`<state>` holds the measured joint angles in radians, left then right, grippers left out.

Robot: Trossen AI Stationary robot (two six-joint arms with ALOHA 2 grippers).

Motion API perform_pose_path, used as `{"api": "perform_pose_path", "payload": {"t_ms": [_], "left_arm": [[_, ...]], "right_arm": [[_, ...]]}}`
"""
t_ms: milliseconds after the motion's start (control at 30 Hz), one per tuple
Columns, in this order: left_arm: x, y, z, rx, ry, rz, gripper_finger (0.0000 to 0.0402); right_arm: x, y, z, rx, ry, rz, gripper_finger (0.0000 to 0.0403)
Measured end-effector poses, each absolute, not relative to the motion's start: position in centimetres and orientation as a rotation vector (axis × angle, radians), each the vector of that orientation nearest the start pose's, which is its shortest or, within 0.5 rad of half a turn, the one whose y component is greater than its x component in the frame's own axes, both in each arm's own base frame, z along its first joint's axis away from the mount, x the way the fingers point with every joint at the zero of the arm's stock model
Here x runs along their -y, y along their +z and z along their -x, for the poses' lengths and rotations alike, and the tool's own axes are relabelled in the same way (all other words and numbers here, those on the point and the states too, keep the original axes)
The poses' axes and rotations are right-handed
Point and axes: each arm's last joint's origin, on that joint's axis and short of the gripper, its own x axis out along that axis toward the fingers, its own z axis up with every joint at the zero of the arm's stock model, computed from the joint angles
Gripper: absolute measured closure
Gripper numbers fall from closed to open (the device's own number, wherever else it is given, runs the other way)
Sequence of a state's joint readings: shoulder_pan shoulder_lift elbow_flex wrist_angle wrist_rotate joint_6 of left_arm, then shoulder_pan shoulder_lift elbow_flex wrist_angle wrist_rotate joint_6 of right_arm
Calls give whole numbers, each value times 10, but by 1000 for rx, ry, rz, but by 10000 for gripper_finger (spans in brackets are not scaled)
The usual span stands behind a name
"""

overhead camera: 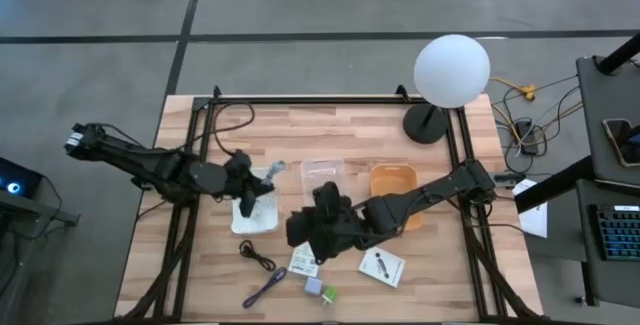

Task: Pick and place items into bin
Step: Put the light blue charger cable into the white bin, then put the black charger cable into the white bin

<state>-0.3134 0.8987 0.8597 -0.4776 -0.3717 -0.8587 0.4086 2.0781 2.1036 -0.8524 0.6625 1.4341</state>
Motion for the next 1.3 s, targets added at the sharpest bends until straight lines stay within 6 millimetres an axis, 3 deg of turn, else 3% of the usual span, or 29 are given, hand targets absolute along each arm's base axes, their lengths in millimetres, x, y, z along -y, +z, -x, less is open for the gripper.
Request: {"api": "perform_pose_path", "payload": {"t_ms": [167, 333, 467, 567, 667, 867, 1033, 1167, 1300], "left_arm": [[40, 299, -154, -436, 446, 984, 392], [49, 264, -140, -327, 420, 1300, 392], [60, 230, -133, -361, 468, 1402, 393], [67, 217, -129, -393, 486, 1443, 393], [75, 210, -130, -439, 505, 1460, 381], [86, 193, -134, -580, 573, 1449, 312], [90, 196, -137, -657, 520, 1362, 252], [94, 209, -135, -818, 316, 1234, 212], [104, 229, -132, -955, -66, 1093, 194]], "right_arm": [[-176, 325, -407, -461, -751, -976, 218], [-182, 322, -399, -442, -808, -1004, 207], [-183, 320, -395, -433, -841, -1013, 209], [-184, 319, -392, -444, -855, -1007, 209], [-183, 318, -392, -451, -864, -998, 209], [-182, 317, -389, -477, -874, -970, 209], [-180, 316, -389, -517, -865, -939, 209], [-181, 315, -390, -625, -810, -907, 209], [-184, 315, -391, -754, -666, -728, 209]]}}
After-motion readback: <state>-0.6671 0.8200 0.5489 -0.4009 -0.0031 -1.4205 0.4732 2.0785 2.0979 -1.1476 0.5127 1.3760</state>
